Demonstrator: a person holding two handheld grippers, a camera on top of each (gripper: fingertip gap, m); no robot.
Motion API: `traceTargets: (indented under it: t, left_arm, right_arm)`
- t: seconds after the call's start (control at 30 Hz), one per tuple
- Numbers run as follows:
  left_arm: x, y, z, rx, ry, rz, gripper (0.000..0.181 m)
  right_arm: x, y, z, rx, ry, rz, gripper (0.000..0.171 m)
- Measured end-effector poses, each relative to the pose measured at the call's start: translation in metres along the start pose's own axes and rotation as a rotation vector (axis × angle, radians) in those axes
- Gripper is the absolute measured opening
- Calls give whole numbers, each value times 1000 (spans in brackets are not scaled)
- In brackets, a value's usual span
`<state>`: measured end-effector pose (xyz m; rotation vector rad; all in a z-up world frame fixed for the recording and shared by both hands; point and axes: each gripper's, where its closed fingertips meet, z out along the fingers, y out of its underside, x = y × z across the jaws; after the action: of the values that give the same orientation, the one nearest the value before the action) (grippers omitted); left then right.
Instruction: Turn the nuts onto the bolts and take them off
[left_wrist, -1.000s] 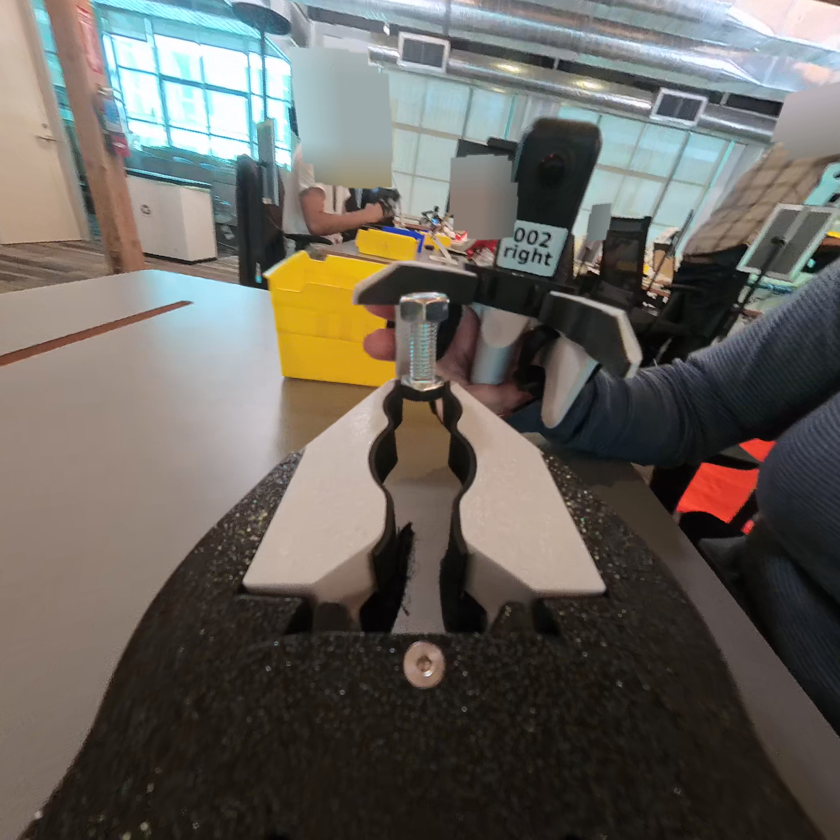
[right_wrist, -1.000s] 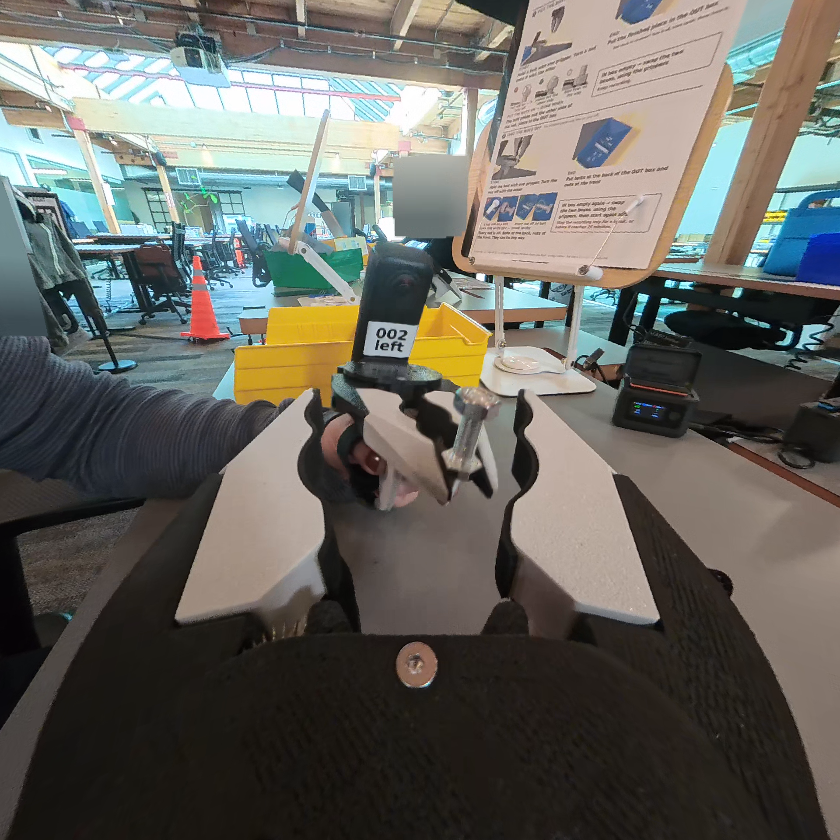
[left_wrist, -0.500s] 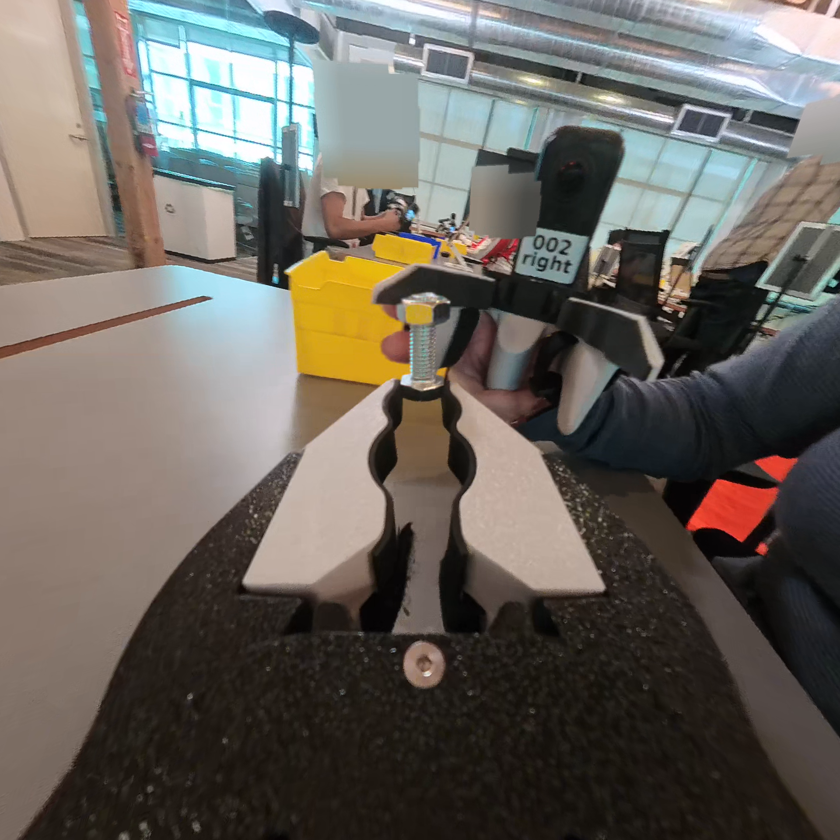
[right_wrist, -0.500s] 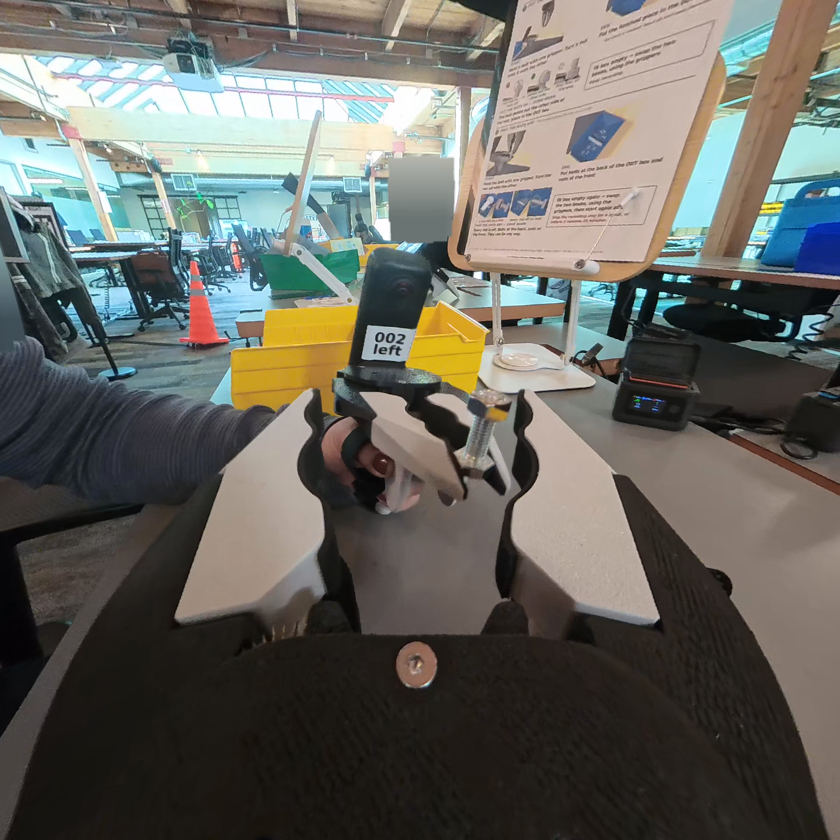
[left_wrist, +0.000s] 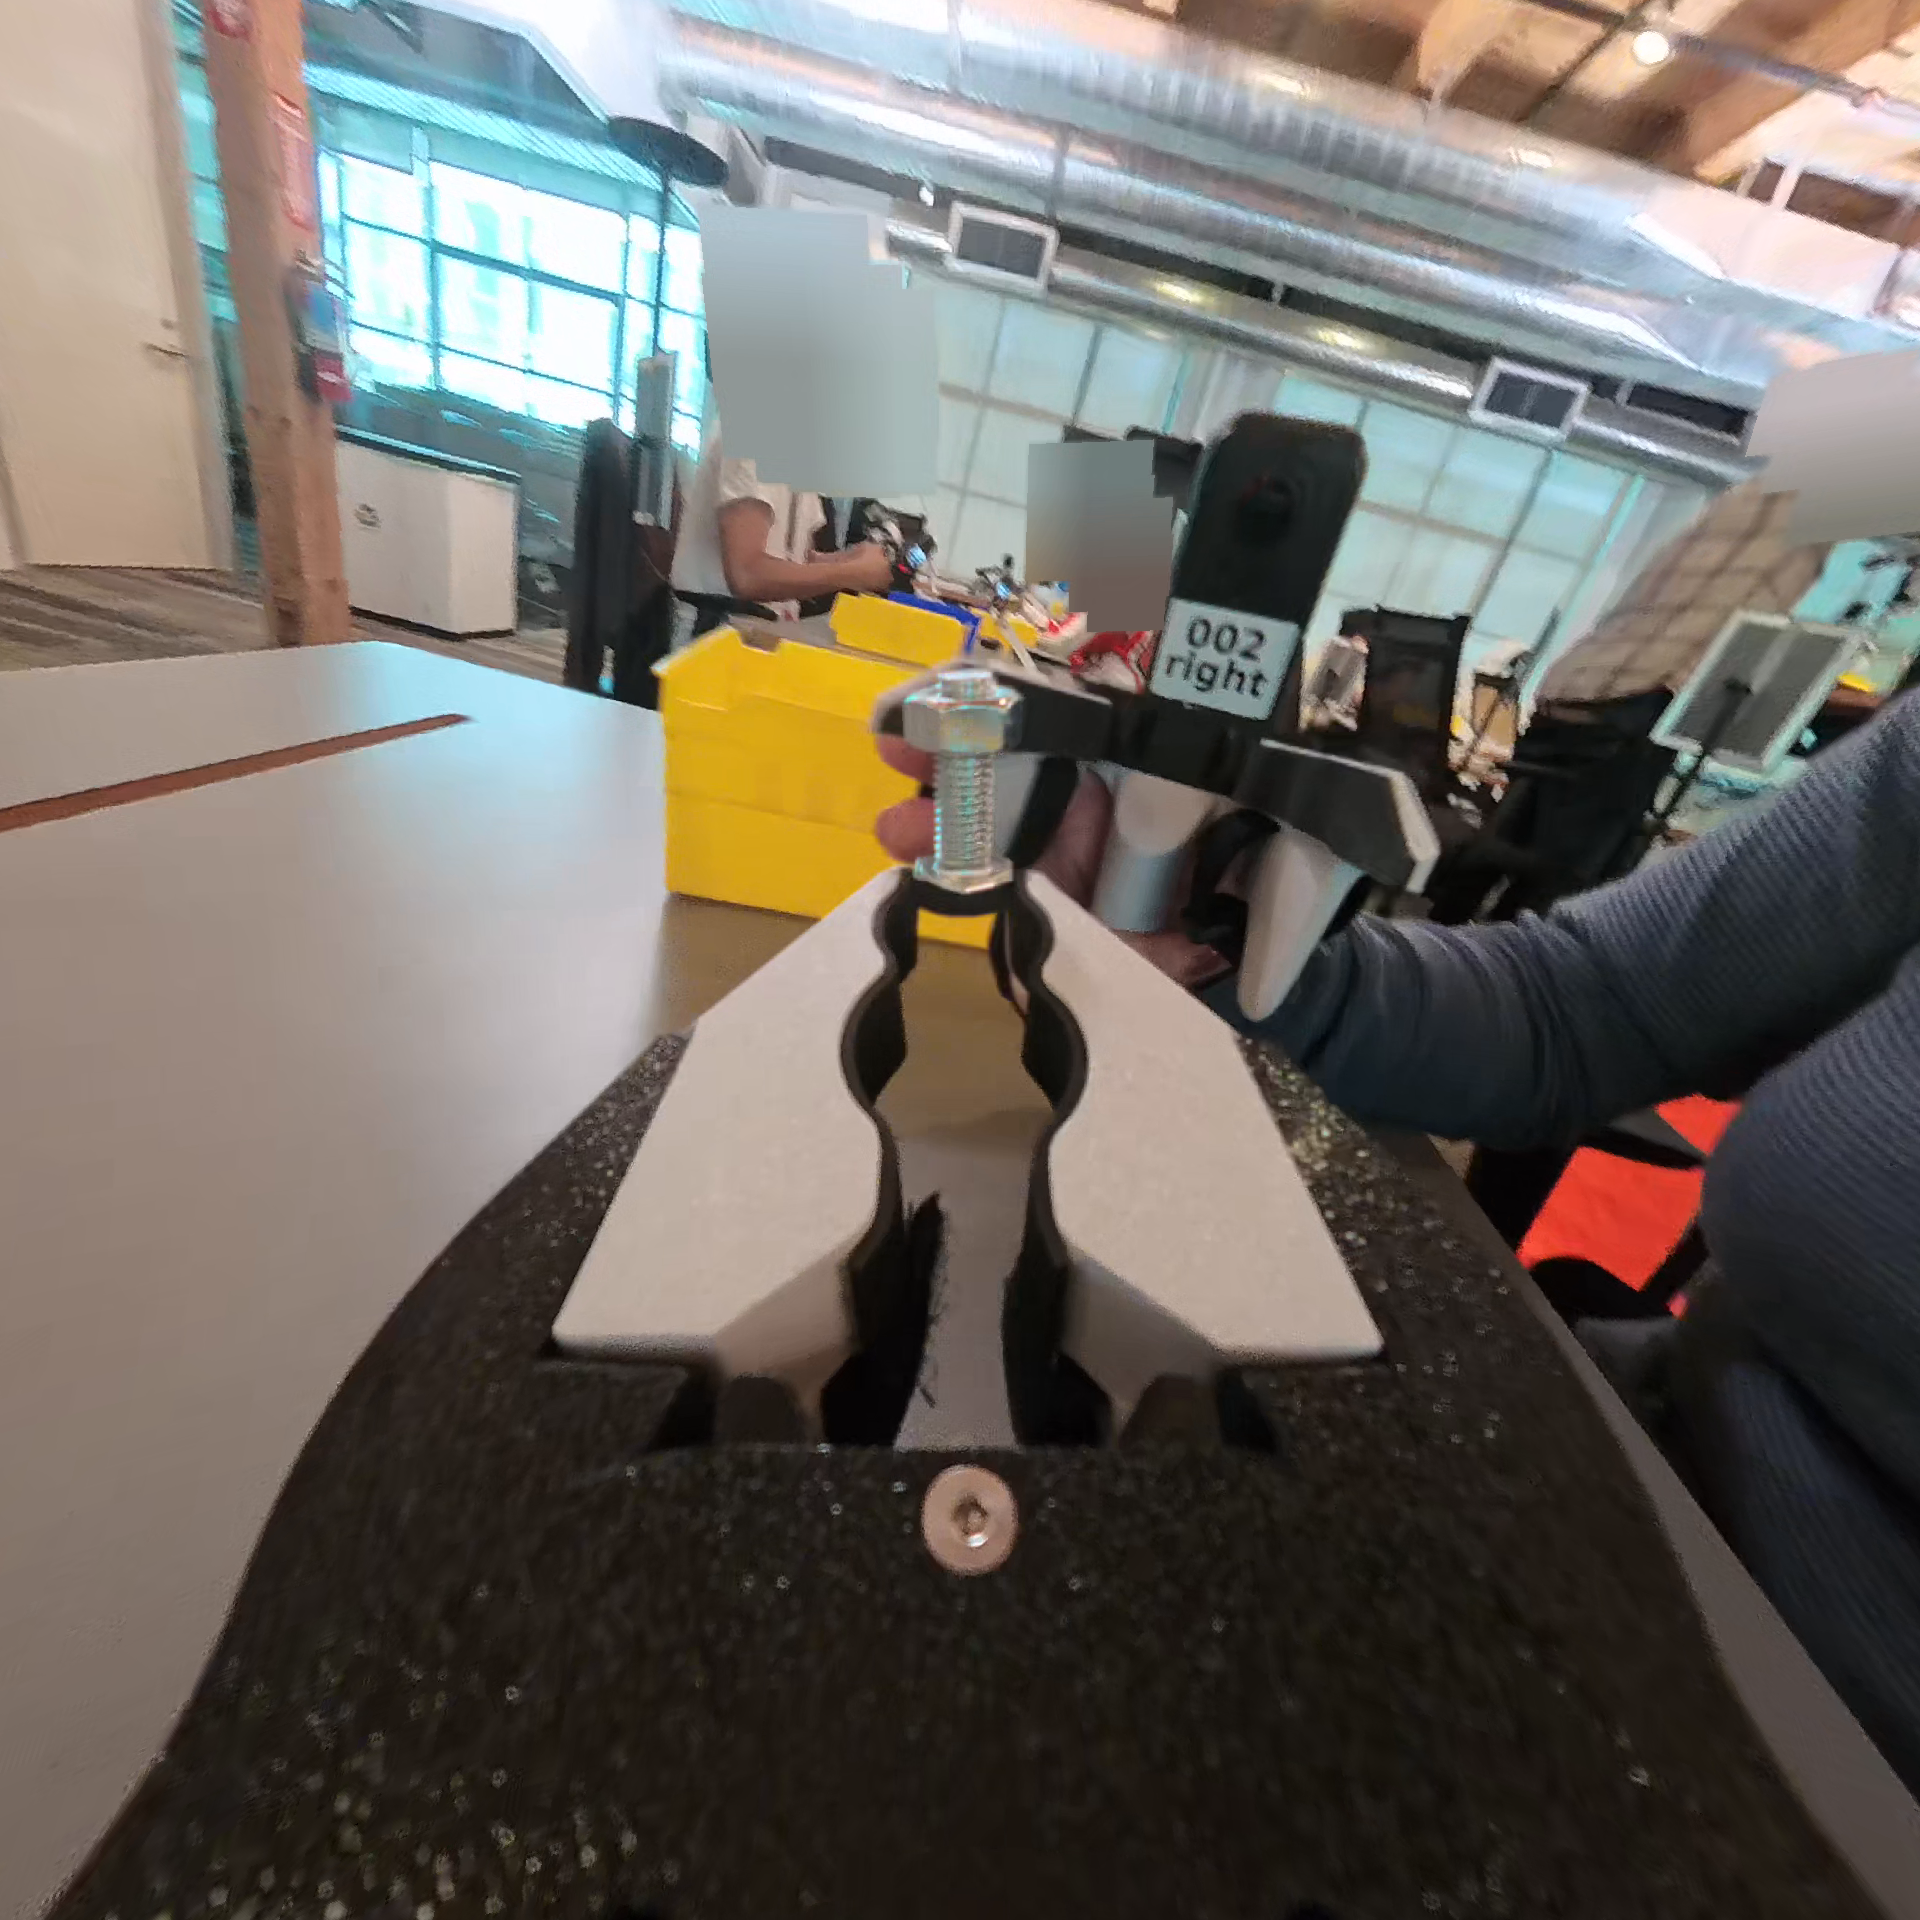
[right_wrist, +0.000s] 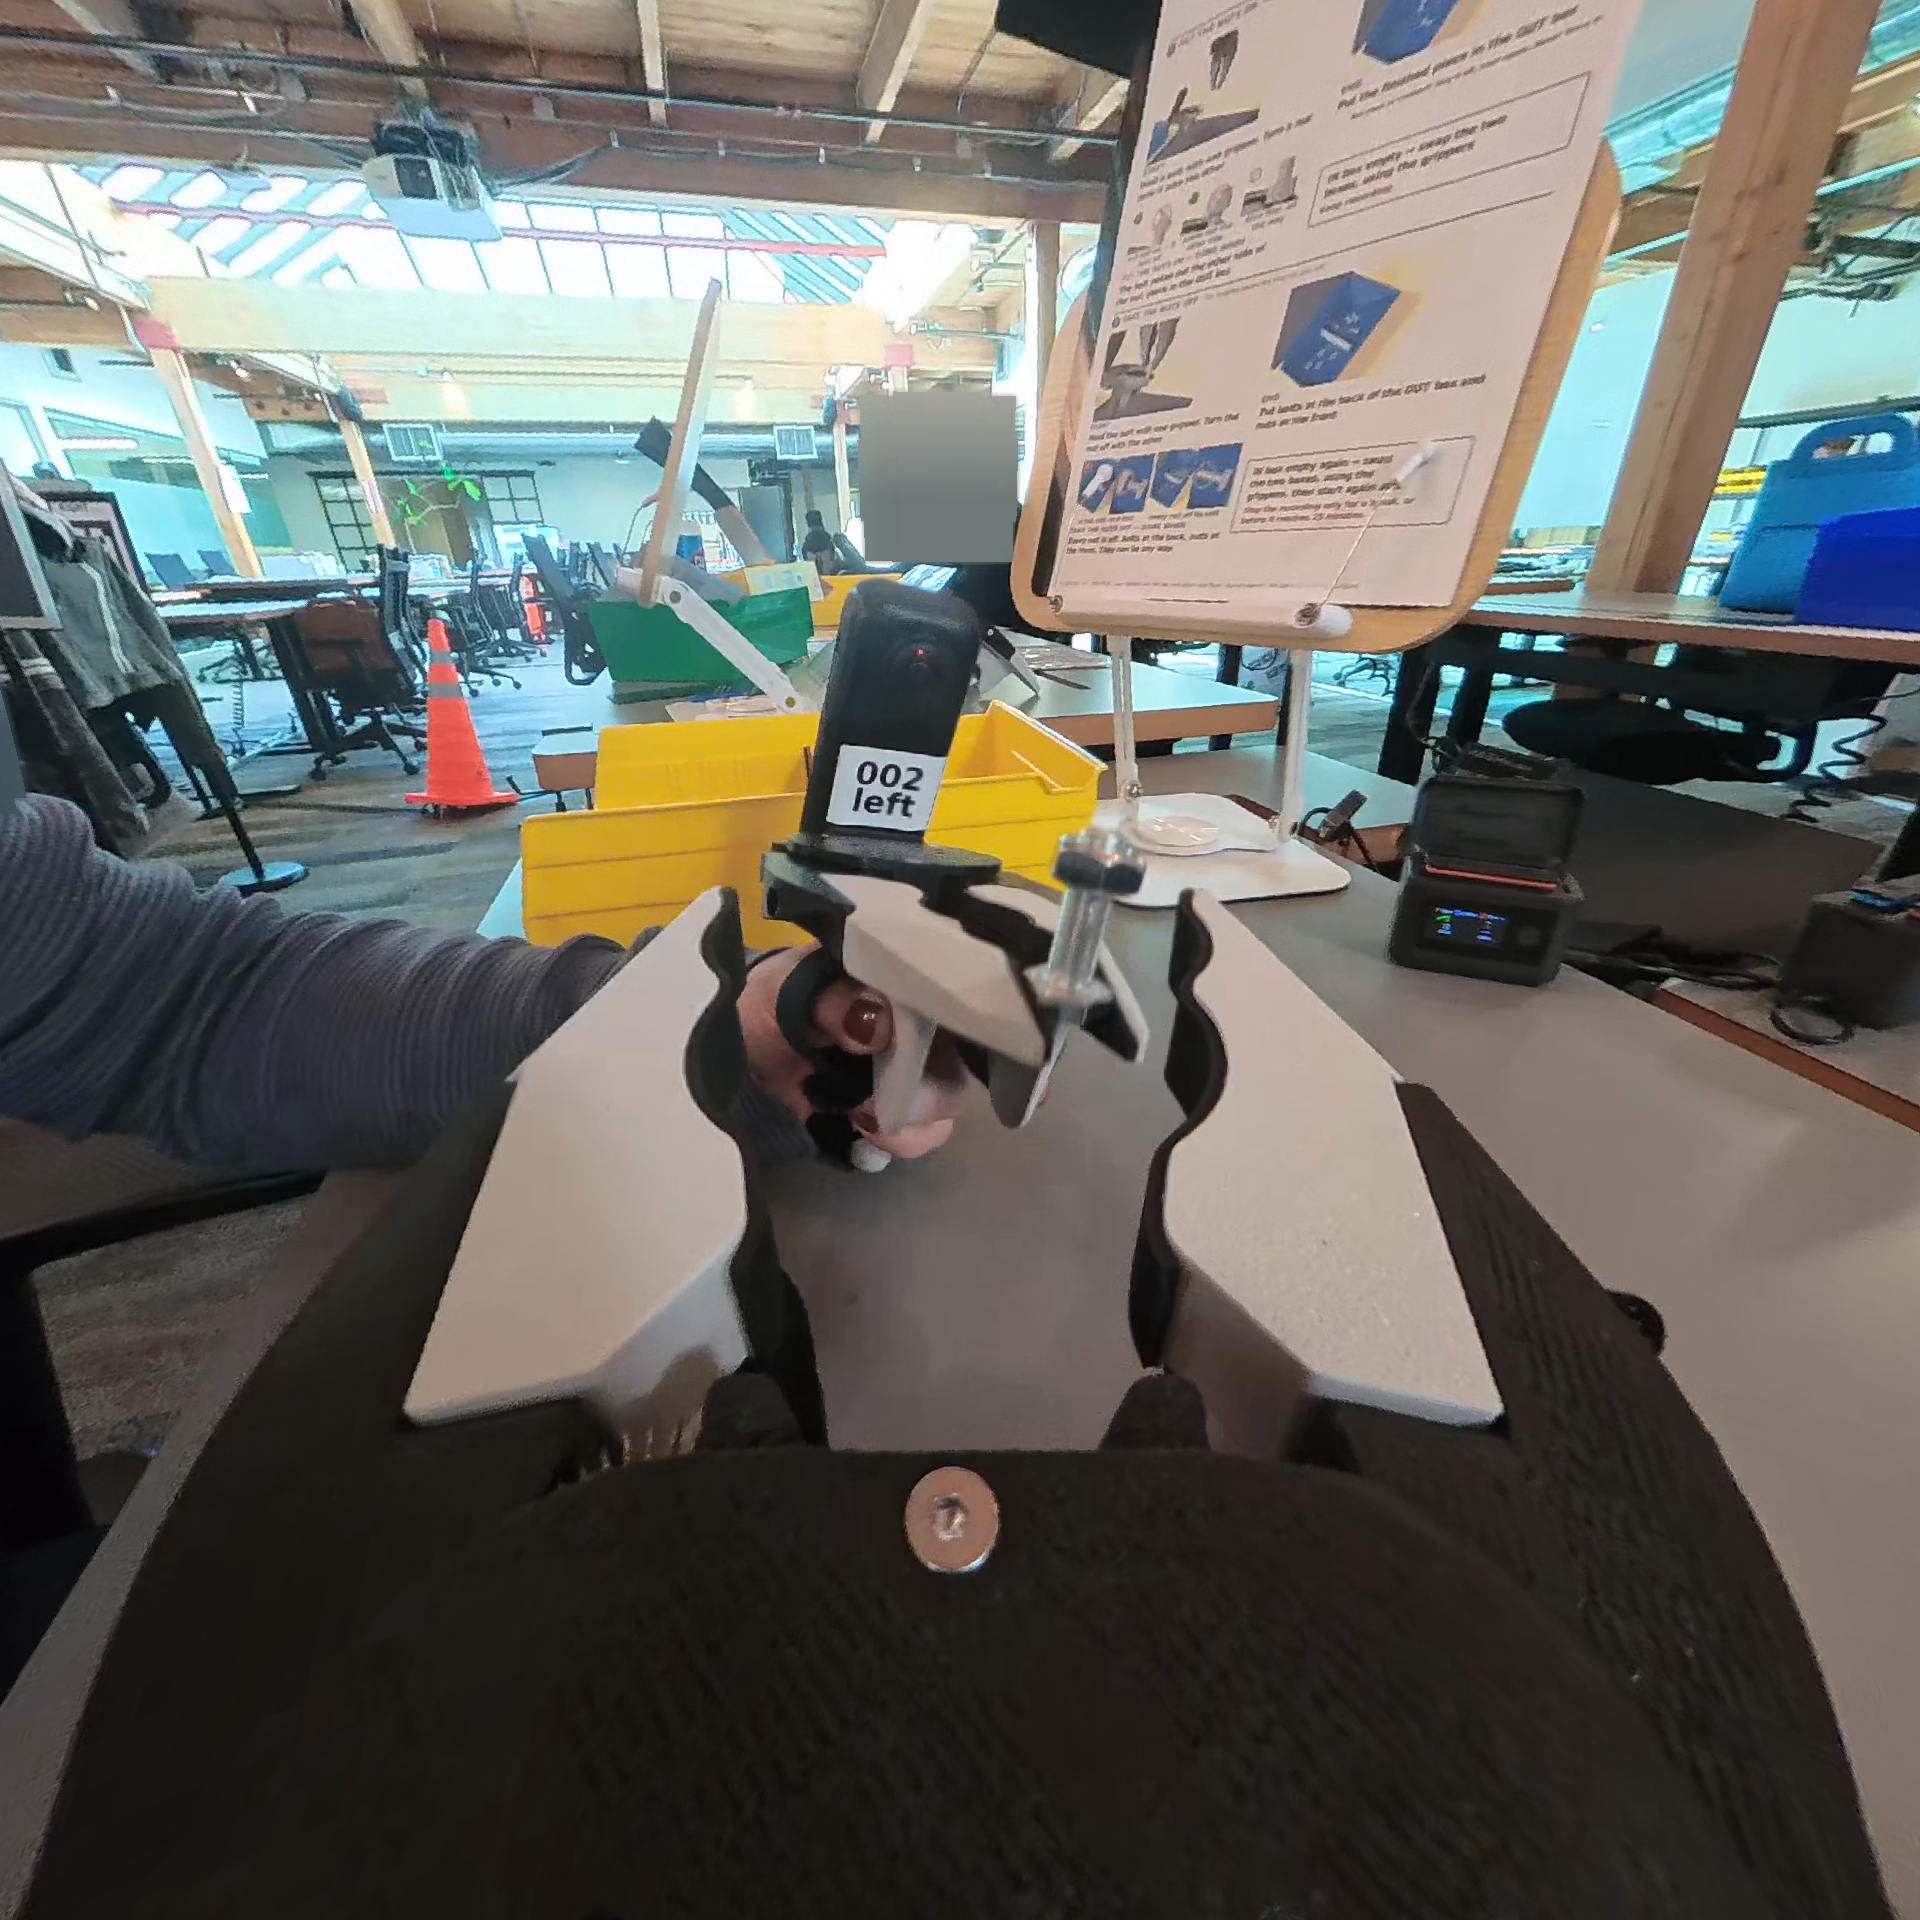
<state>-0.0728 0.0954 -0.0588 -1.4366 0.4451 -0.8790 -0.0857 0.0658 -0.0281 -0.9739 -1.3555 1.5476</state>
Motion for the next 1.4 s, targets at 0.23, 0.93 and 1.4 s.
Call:
traceTargets:
  t: [0.23,0.93,1.4]
  left_arm:
    - [7,13,11,-51,27,6,15]
    - [-13,-2,-11,-30,-65,50,15]
    - [-5,0,-5,-29,-38,24,15]
  right_arm:
    - [-9,5,6,-18,-27,-14,85]
    - [-2,4,1,-13,-25,30,77]
    - [-7,-1,-1,22,-52,35,74]
